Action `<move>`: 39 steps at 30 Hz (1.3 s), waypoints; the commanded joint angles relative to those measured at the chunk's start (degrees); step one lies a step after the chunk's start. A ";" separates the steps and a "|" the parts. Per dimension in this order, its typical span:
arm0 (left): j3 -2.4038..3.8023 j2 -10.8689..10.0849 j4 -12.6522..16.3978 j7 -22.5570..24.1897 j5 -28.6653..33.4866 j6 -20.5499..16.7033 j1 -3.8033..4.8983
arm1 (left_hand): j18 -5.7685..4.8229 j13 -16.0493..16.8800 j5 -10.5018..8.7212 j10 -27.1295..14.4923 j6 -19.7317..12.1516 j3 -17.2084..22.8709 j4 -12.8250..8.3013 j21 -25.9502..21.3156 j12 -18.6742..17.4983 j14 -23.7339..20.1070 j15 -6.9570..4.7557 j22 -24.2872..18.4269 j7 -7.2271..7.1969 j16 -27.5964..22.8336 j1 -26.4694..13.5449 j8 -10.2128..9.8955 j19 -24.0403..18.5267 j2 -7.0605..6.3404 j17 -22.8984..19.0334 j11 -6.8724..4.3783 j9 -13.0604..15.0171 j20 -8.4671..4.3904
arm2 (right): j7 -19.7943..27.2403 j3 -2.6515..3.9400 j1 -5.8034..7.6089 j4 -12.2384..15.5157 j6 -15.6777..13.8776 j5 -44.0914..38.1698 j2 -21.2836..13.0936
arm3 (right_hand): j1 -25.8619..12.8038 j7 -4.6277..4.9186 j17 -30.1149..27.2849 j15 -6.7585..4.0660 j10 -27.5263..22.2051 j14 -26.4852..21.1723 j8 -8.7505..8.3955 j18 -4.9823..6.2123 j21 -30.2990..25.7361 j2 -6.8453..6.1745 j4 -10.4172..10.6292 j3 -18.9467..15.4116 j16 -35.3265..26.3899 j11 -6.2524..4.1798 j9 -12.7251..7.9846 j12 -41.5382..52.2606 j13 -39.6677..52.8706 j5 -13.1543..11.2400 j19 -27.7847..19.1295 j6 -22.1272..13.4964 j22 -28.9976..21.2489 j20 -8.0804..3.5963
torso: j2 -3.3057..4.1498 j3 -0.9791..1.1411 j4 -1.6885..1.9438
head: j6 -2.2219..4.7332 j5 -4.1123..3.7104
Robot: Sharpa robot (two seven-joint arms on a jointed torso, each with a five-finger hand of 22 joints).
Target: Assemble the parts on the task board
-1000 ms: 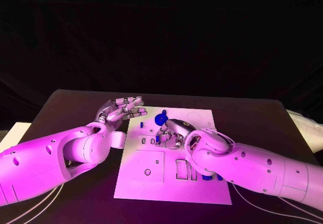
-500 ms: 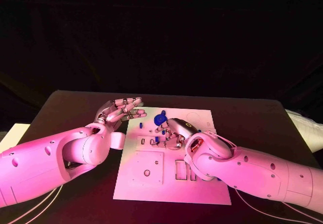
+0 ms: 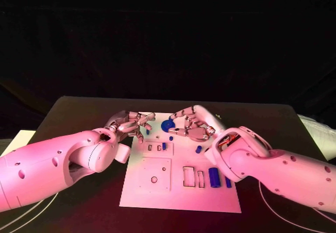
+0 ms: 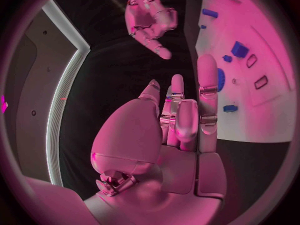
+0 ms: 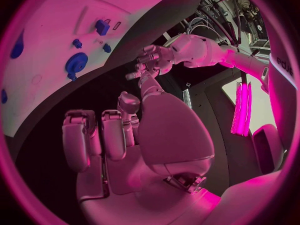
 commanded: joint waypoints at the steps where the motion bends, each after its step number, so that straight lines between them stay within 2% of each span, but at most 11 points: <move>1: 0.45 0.49 -0.09 -20.69 -17.22 8.12 0.39 | -1.51 8.58 -0.42 -3.41 -0.10 -2.63 2.94 10.32 10.56 3.55 -0.49 10.84 -0.65 6.52 -2.70 3.09 -0.75 -0.24 7.57 -0.65 1.39 -0.75 | 4.60 0.45 0.73 0.82 -3.09 13.24 -2.17 | 0.28 0.00 1.39 0.00 -0.43 3.10 0.41 0.46 -0.31 0.62 0.01 0.46 -0.34 -0.07 0.11 -0.11 -0.10 0.55 0.52 0.75 5.85 0.22 | -0.83 0.42 -0.47 | -0.42 0.33; 3: 0.63 1.03 -0.57 -25.71 -20.94 11.36 0.84 | -1.99 16.69 -0.18 -7.39 -0.54 -4.77 2.59 16.96 20.35 4.12 -0.94 17.85 -0.93 9.53 -3.84 6.88 -2.08 0.61 11.29 -1.30 3.36 -0.98 | 4.46 0.68 1.46 0.76 -3.77 16.06 -3.64 | 0.36 -0.03 1.32 -0.05 -0.42 3.10 0.42 0.50 -0.39 0.84 -0.05 0.46 -0.39 -0.11 0.12 -0.10 -0.16 1.00 0.43 0.86 5.69 0.17 | -1.08 0.53 -0.67 | -0.51 0.57; 4: 0.71 1.53 -1.04 -28.79 -23.44 13.53 1.21 | -2.18 19.40 -0.26 -7.86 -0.75 -5.06 2.92 18.89 22.93 4.48 -1.03 20.13 -1.14 10.43 -3.85 7.87 -2.20 1.17 12.56 -1.10 3.96 -0.94 | 4.39 0.78 2.01 0.51 -4.07 17.40 -4.50 | 0.39 -0.04 1.34 -0.06 -0.44 3.11 0.42 0.50 -0.40 0.90 -0.07 0.46 -0.39 -0.12 0.12 -0.14 -0.21 1.10 0.43 0.88 5.68 0.16 | -1.22 0.59 -0.73 | -0.62 0.64; 5: 0.76 1.99 -1.44 -31.16 -25.66 15.25 1.51 | -2.33 23.79 -0.50 -7.15 -0.63 -5.86 2.90 20.83 27.26 4.82 -1.20 22.32 -1.34 11.23 -4.39 9.52 -2.38 1.45 13.67 -1.51 4.98 -0.87 | 4.31 0.85 2.42 0.23 -4.31 18.25 -5.10 | 0.39 -0.04 1.29 -0.07 -0.46 3.10 0.42 0.51 -0.42 0.92 -0.07 0.46 -0.42 -0.12 0.11 -0.20 -0.26 1.14 0.40 0.89 5.64 0.15 | -1.39 0.64 -0.81 | -0.76 0.69; 7: 0.82 2.82 -2.08 -34.71 -30.06 17.70 1.99 | -2.45 28.78 -0.93 -6.74 -1.18 -7.02 3.21 23.49 32.07 5.31 -1.50 25.38 -1.82 12.30 -5.35 11.99 -2.62 2.23 15.19 -1.65 6.66 -0.81 | 4.19 0.93 2.96 -0.29 -4.81 19.45 -5.98 | 0.37 -0.05 0.88 -0.08 -0.61 3.02 0.41 0.60 -0.60 1.01 -0.06 0.44 -0.64 -0.13 0.11 -0.53 -0.51 1.29 0.19 0.90 5.27 0.13 | -1.57 0.70 -0.98 | -1.00 0.79; 8: 0.86 3.53 -2.53 -36.93 -33.52 19.24 2.30 | -2.57 33.21 -1.14 -6.23 -2.24 -8.28 3.12 26.30 36.37 5.81 -1.75 28.65 -2.38 13.36 -5.41 15.20 -2.78 2.68 16.73 -1.88 9.01 -0.85 | 4.19 0.97 3.24 -0.65 -5.18 20.36 -6.48 | 0.18 -0.05 0.39 -0.09 -0.78 2.91 0.38 0.71 -0.87 1.18 0.05 0.31 -0.93 -0.13 0.09 -0.87 -0.82 1.71 -0.11 0.92 4.75 0.10 | -1.63 0.75 -1.06 | -0.97 0.87; 14: 0.93 6.29 -4.78 -41.71 -41.76 23.34 3.29 | -3.95 42.12 -2.36 -1.75 -3.55 -10.60 3.16 33.04 43.93 6.08 -2.57 37.47 -3.57 13.89 -6.35 21.64 -0.78 3.65 17.52 -2.87 14.42 -1.37 | 3.91 1.04 3.76 -1.95 -5.70 22.84 -7.46 | -0.11 -0.04 0.16 -0.12 -0.85 2.87 0.30 0.76 -1.01 1.45 0.21 0.07 -1.13 -0.13 0.06 -1.00 -1.04 2.59 -0.23 0.92 4.53 0.06 | -1.93 1.05 -1.32 | -1.40 1.29; 17: 0.93 7.51 -5.81 -42.46 -42.91 24.14 3.52 | -4.23 44.42 -2.58 -0.73 -4.91 -11.58 3.15 34.47 45.73 6.08 -2.88 39.41 -3.92 13.89 -6.34 24.42 -0.47 3.94 17.52 -3.16 17.30 -1.61 | 3.61 1.04 3.83 -2.29 -5.55 23.18 -7.59 | -0.15 -0.04 0.16 -0.12 -0.86 2.87 0.29 0.76 -1.02 1.45 0.24 0.03 -1.14 -0.13 0.06 -1.01 -1.07 2.68 -0.23 0.92 4.51 0.05 | -1.99 1.11 -1.36 | -1.37 1.33; 21: 0.93 9.30 -7.28 -43.07 -43.61 25.06 3.85 | -4.54 45.92 -2.92 -0.08 -5.99 -12.55 3.19 35.65 46.78 6.08 -3.06 41.13 -4.17 13.89 -6.51 26.49 -0.11 3.93 17.52 -3.24 19.73 -1.68 | 3.21 1.04 3.88 -2.69 -5.22 23.39 -7.54 | -0.27 -0.03 0.13 -0.12 -0.86 2.87 0.27 0.76 -1.02 1.44 0.29 -0.08 -1.17 -0.13 0.06 -1.03 -1.11 2.82 -0.22 0.93 4.53 0.05 | -1.89 1.07 -1.30 | -1.52 1.43; 28: 0.93 11.69 -9.24 -43.53 -44.09 26.51 4.30 | -4.83 47.23 -3.15 0.67 -6.45 -13.15 3.17 36.76 47.75 6.08 -3.21 42.76 -4.40 13.89 -6.83 27.87 0.41 4.04 17.52 -3.43 21.45 -1.80 | 2.62 1.02 3.90 -3.03 -4.53 23.48 -7.30 | -0.32 -0.04 0.09 -0.12 -0.86 2.87 0.27 0.75 -1.02 1.44 0.32 -0.14 -1.19 -0.13 0.05 -1.03 -1.13 2.88 -0.21 0.93 4.53 0.04 | -1.78 1.03 -1.33 | -1.61 1.39; 39: 0.94 14.67 -12.46 -43.92 -45.35 30.44 4.63 | -4.94 47.64 -3.17 0.90 -6.70 -13.36 3.12 37.18 48.04 6.08 -3.28 43.39 -4.50 13.89 -6.76 28.42 0.61 4.09 17.52 -3.52 22.25 -1.87 | 2.14 1.00 3.90 -3.43 -3.82 23.50 -6.76 | -0.52 -0.05 0.07 -0.12 -0.86 2.87 0.27 0.75 -1.03 1.44 0.43 -0.32 -1.22 -0.14 0.06 -1.07 -1.21 3.03 -0.21 0.98 4.52 0.04 | -1.71 0.98 -1.34 | -1.84 1.37</move>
